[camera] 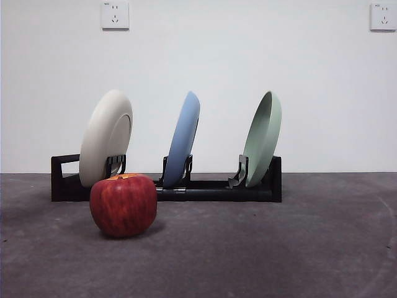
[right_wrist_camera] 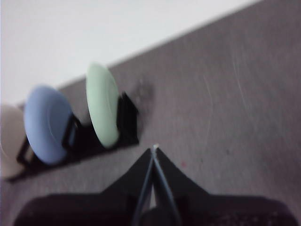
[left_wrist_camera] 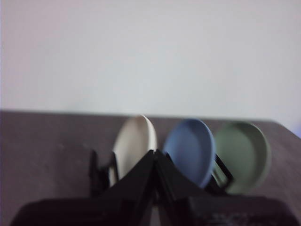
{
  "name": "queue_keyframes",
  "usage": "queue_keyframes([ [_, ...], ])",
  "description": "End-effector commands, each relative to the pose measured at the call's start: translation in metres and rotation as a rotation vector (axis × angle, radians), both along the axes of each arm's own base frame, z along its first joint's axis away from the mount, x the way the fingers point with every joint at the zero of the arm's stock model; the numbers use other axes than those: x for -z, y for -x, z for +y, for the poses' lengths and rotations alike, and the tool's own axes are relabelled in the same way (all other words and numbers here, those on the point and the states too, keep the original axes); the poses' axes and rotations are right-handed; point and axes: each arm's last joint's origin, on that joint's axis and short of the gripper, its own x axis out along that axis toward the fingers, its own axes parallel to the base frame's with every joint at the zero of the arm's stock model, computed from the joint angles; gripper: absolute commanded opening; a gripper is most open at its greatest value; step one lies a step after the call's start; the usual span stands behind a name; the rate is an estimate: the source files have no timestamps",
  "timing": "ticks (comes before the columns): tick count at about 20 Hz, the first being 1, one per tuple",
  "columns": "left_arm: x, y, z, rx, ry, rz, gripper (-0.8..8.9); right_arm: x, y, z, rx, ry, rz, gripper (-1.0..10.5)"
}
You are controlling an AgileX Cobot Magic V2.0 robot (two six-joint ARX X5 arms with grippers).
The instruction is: Take the blue plate from the plate rack,put the plate on the table,take the apple from the table,put the apple in the plate
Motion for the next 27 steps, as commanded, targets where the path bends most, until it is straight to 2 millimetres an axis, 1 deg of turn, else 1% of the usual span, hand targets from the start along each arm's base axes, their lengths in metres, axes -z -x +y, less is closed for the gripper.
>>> queue_keyframes([
  [1,-0.018,-0.019,-0.002,0.052,0.011,0.102,-0.04,-0.014,-0.013,0.001,-0.024,0.019,0.076,0.0],
  [4,-0.028,-0.042,-0.003,0.086,0.022,0.207,-0.04,-0.023,-0.027,0.001,-0.024,0.019,0.161,0.0],
  [7,-0.033,-0.069,-0.004,0.147,0.043,0.299,-0.04,-0.027,-0.040,0.001,-0.040,0.011,0.238,0.0],
  [11,-0.033,-0.109,-0.009,0.306,0.099,0.386,-0.05,-0.021,-0.057,0.004,-0.128,-0.015,0.355,0.0],
  [13,-0.027,-0.140,-0.017,0.413,0.150,0.461,-0.05,-0.015,-0.066,0.005,-0.184,-0.019,0.416,0.0],
  [17,-0.014,-0.201,-0.043,0.492,0.155,0.568,-0.05,-0.009,-0.081,0.008,-0.294,-0.055,0.445,0.0],
  [20,-0.012,-0.237,-0.071,0.549,0.134,0.585,-0.06,-0.007,-0.086,0.009,-0.301,-0.061,0.453,0.0],
  [23,-0.013,-0.265,-0.099,0.547,0.093,0.585,-0.05,-0.006,-0.088,0.009,-0.302,-0.060,0.458,0.0],
  [27,-0.014,-0.292,-0.126,0.488,0.031,0.569,-0.04,-0.006,-0.088,0.009,-0.302,-0.060,0.457,0.0],
])
